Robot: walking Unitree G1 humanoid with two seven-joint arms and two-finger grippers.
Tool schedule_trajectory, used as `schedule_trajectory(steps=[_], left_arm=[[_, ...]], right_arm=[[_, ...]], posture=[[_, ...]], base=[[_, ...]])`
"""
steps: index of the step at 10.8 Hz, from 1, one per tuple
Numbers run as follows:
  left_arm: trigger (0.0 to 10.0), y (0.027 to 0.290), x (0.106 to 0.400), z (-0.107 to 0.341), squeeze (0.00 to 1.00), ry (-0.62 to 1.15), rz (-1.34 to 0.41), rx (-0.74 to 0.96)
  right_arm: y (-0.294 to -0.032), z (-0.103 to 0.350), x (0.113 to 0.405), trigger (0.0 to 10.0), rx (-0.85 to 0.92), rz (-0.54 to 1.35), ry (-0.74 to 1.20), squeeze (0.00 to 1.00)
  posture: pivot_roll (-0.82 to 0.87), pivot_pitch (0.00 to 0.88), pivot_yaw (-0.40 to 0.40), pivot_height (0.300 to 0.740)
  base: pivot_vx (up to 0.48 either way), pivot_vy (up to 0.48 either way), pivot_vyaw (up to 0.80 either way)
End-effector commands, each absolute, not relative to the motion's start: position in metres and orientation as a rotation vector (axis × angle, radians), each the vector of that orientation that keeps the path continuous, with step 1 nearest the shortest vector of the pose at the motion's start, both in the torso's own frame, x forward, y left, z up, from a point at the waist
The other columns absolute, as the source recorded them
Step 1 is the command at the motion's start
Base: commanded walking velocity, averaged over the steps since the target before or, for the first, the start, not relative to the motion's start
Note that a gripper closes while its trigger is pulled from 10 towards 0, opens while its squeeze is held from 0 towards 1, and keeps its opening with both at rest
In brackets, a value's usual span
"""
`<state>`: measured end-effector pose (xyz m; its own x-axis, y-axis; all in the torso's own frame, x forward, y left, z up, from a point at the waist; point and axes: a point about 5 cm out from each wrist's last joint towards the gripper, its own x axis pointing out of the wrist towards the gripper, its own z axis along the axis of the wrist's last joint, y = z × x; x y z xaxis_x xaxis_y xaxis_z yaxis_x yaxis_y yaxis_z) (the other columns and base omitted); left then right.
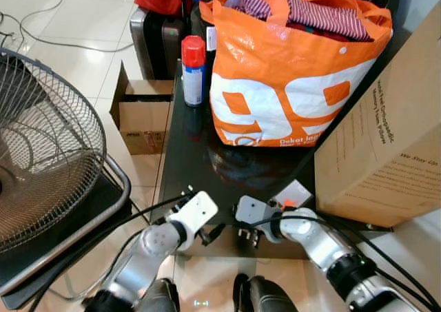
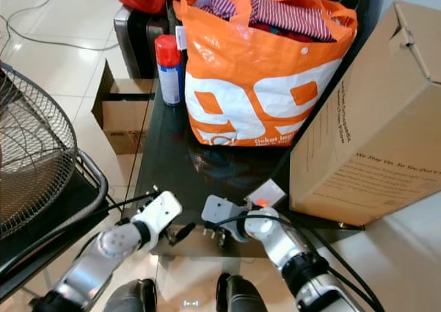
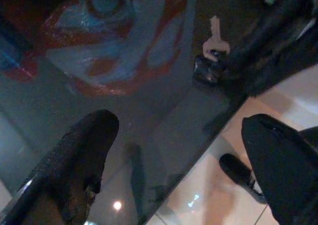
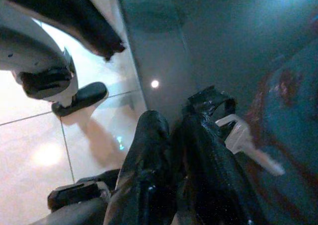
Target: Hang keys on a hook
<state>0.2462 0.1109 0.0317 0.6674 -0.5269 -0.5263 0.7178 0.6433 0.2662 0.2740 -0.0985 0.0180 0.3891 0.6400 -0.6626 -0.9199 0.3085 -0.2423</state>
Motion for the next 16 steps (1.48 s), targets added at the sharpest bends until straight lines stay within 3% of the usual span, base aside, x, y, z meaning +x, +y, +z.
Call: schedule_trajectory(steps=[1,5,6,7,8,10,12,14,16], left_arm=[[10.0,0.111,0.244,0.033,0.0,0.416,-0.742,0.484],[10.0,0.113,0.249,0.037,0.0,0.362,-0.702,0.466],[10.0,0.113,0.249,0.039,0.0,0.347,-0.706,0.459],[10.0,0.115,0.249,0.043,0.0,0.325,-0.71,0.446],[10.0,0.113,0.249,0.044,0.0,0.313,-0.738,0.43],[10.0,0.107,0.242,0.04,0.0,0.312,-0.777,0.428],[10.0,0.127,0.244,0.049,0.0,0.294,-0.65,0.339],[10.0,0.111,0.246,0.06,0.0,0.271,-0.726,0.244],[10.0,0.099,0.267,0.067,0.0,0.227,-0.652,0.242]], right_arm=[[-0.099,0.019,0.272,0.0,-0.633,1.093,0.487,0.0],[-0.096,0.024,0.272,0.0,-0.557,1.071,0.452,0.0],[-0.094,0.033,0.277,3.6,-0.481,1.039,0.414,0.0],[-0.095,0.045,0.285,10.0,-0.332,0.977,0.387,0.29],[-0.098,0.048,0.29,10.0,-0.261,0.922,0.391,1.0],[-0.105,0.033,0.292,10.0,-0.273,0.751,0.442,1.0],[-0.108,0.03,0.291,10.0,-0.205,0.67,0.448,1.0],[-0.115,0.031,0.295,10.0,-0.183,0.62,0.445,1.0],[-0.116,0.031,0.296,10.0,-0.167,0.583,0.434,1.0]], posture=[[0.07,0.177,-0.087,0.74],[0.08,0.163,-0.086,0.74],[0.08,0.148,-0.086,0.74],[0.08,0.128,-0.088,0.74],[0.07,0.12,-0.09,0.74],[0.07,0.09,-0.086,0.74],[0.08,0.052,-0.078,0.74],[0.09,0.017,-0.067,0.74],[0.09,0.0,-0.053,0.74]], base=[[0.0,0.0,0.0],[0.0,0.0,0.0],[0.0,0.0,0.0],[0.0,0.0,0.0],[0.0,0.0,0.0],[0.0,0.0,0.0],[0.0,0.0,0.0],[0.0,0.0,0.0],[0.0,0.0,0.0]])
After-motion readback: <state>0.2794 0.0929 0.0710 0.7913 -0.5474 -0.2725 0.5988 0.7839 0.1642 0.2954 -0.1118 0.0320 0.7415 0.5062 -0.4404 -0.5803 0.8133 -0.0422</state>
